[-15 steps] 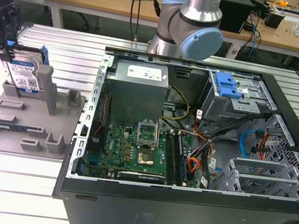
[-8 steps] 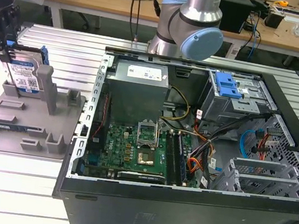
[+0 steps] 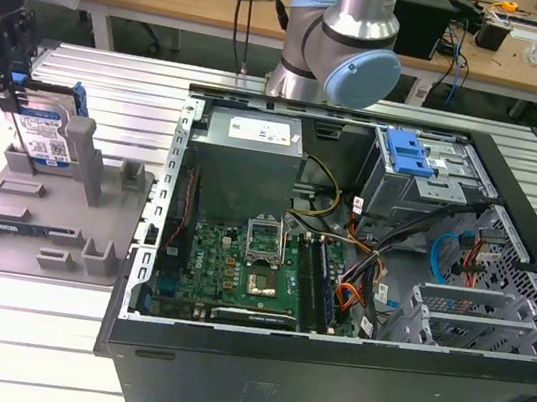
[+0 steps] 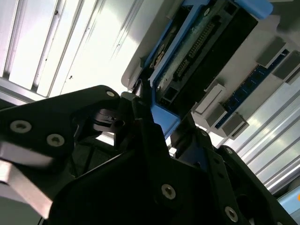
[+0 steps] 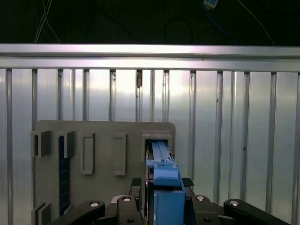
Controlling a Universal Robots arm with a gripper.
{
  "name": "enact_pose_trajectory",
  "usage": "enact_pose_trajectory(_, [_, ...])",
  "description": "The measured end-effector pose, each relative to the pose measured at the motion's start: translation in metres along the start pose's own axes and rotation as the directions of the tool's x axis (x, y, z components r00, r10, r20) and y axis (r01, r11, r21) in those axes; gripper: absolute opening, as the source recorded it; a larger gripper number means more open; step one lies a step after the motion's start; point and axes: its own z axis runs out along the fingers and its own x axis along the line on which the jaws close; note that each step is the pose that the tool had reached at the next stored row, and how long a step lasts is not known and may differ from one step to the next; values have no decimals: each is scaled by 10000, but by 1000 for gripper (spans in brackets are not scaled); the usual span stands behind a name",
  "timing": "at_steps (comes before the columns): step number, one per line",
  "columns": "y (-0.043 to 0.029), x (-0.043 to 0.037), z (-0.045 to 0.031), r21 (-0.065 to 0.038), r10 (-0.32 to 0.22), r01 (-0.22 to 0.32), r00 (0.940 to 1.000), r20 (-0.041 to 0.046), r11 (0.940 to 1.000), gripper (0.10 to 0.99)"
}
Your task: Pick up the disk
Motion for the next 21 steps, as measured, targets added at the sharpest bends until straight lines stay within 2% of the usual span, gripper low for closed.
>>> enact_pose_trajectory(1, [0, 0, 2, 0, 0, 0, 10000, 0, 10000, 396])
enact_pose_trajectory(13, [0, 9, 6, 4, 0, 0, 10000, 5, 10000, 369])
enact_pose_trajectory(21, [1, 46, -19, 4, 2, -2, 9999, 160, 10000, 369])
